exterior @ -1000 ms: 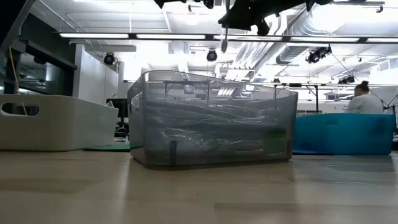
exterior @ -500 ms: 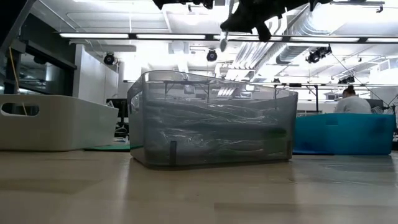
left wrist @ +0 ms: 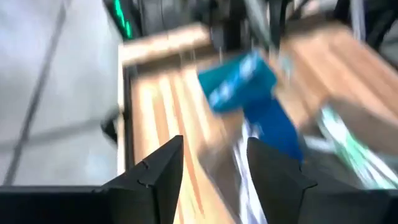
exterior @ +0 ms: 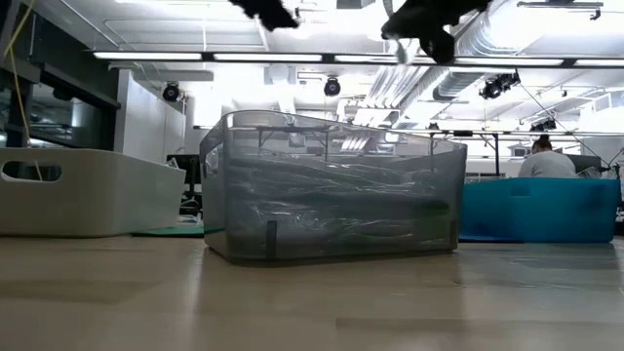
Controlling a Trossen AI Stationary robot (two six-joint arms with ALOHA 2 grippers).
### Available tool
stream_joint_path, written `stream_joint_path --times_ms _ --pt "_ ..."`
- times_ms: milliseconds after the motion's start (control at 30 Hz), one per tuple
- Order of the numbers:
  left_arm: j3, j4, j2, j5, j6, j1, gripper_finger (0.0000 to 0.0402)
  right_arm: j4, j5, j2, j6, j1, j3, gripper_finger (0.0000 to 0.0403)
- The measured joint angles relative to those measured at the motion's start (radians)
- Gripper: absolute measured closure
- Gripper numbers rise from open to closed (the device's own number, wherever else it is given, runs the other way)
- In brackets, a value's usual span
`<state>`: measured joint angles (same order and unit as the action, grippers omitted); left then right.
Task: Pick & Place Toothbrushes
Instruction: Put the green toothbrush into the bottom black bin
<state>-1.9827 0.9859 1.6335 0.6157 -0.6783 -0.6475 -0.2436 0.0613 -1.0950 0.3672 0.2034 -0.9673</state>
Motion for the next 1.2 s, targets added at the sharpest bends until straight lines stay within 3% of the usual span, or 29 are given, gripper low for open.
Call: stream_joint_path --times_ms 200,433,600,800,1067,1200 --pt "0.000 0.228 -0.049 -0.197 0.003 0.082 0.0251 -0.202 0.046 -0.024 -0.045 -0.075 -0.105 0.0386" --pt "0.090 0.219 -0.086 -0.347 0.082 0.239 0.0273 -0.359 0.046 -0.124 -0.080 -0.177 -0.221 0.0386" --pt "0.297 0.108 -0.191 -0.396 0.119 0.327 0.0284 -0.432 0.022 -0.220 -0.059 -0.263 -0.318 0.0386" --pt "0.609 -0.112 -0.417 -0.389 0.212 0.348 0.0287 -0.512 -0.010 -0.345 0.009 -0.329 -0.422 0.0386" --pt "0.983 -0.417 -0.760 -0.361 0.389 0.376 0.0287 -0.516 0.034 -0.536 0.020 -0.378 -0.497 0.0386" --pt "1.113 -0.537 -0.878 -0.361 0.417 0.413 0.0287 -0.545 0.105 -0.609 0.022 -0.380 -0.535 0.0386"
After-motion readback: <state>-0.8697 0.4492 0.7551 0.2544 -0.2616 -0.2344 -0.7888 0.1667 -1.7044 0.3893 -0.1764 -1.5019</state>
